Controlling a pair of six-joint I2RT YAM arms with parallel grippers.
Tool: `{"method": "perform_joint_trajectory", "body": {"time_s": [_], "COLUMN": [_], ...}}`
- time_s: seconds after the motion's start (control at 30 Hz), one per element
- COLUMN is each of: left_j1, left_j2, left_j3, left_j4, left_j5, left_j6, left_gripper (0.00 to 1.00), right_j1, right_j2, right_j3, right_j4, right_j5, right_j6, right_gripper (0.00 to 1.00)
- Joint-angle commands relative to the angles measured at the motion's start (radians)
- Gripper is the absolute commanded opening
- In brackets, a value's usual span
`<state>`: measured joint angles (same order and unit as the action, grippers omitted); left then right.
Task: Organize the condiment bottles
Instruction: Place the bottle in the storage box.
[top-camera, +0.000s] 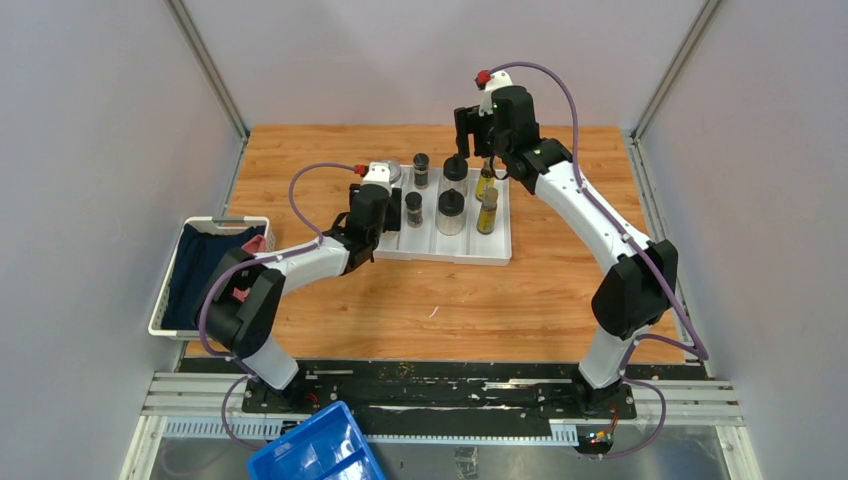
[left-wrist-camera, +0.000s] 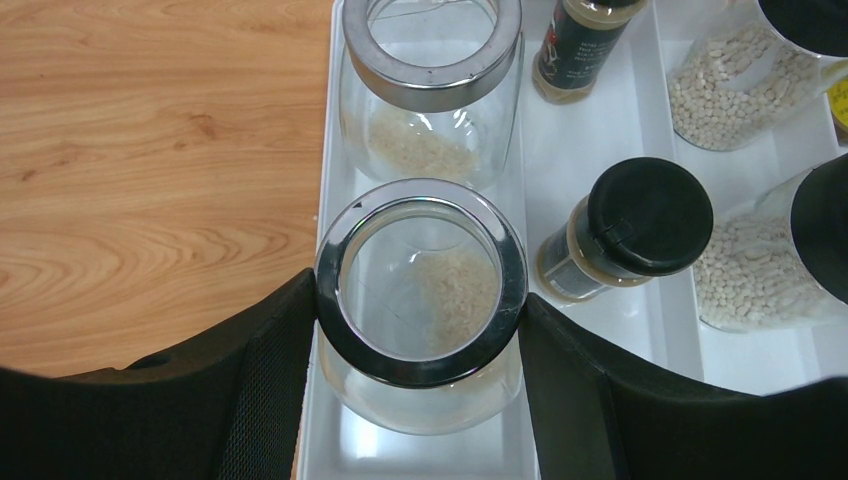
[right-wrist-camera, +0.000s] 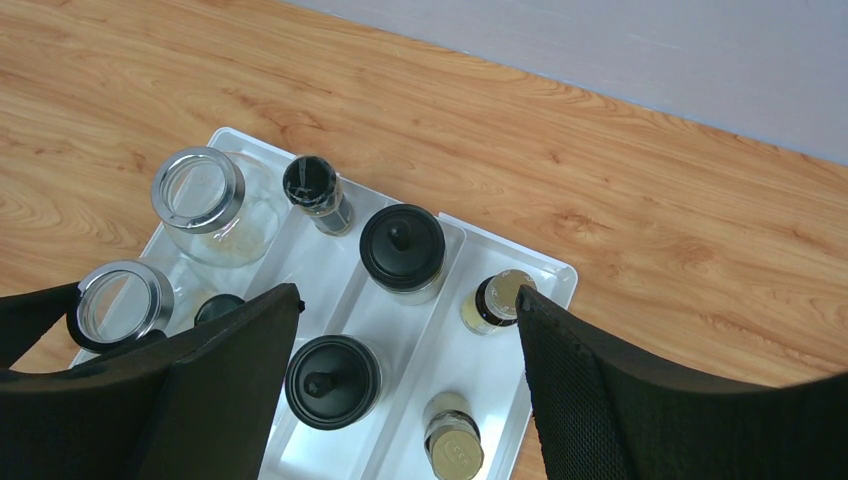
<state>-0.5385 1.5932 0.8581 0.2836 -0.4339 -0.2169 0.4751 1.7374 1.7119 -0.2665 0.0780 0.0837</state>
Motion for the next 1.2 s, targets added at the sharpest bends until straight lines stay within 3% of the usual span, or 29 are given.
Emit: {"method": "perform_joint_trajectory", "body": {"time_s": [0.0, 0.17, 0.23, 0.43, 0.53, 0.77, 1.17], "left_j1": [0.008, 0.009, 0.009, 0.009, 0.009, 0.009, 0.009], "left_j2": [0.023, 0.037, 0.036, 0.02, 0.014, -0.001, -0.038], "left_j3": [0.021, 0.023, 0.018, -0.001, -0.009, -0.018, -0.019], "left_j4": [0.094, 0.092, 0.092, 0.09, 0.089, 0.072, 0.063], "left_j5": [-0.03, -0.029, -0.034, -0.033, -0.026, -0.014, -0.03], "left_j6": [0.002, -0.003, -0.007, -0.016, -0.019, -0.011, 0.002], "left_gripper": [0.0, 0.0, 0.06, 0.52, 0.68, 0.81, 0.82], "right_j1": [-0.018, -0.02, -0.02, -0.02, -0.02, -0.02, -0.02], "right_j2": [0.012, 0.02, 0.022, 0.024, 0.024, 0.021, 0.02], "right_j3": [0.013, 0.017, 0.017, 0.02, 0.023, 0.021, 0.027], "right_j4": [-0.001, -0.001, -0.002, -0.004, -0.005, -0.007, -0.011], "right_j5": [-0.008, -0.01, -0.009, -0.015, -0.02, -0.026, -0.032], "right_j6": [-0.014, -0.016, -0.016, -0.011, -0.008, -0.003, -0.002], "right_gripper": [0.83, 0.83, 0.83, 0.83, 0.83, 0.83, 0.83]}}
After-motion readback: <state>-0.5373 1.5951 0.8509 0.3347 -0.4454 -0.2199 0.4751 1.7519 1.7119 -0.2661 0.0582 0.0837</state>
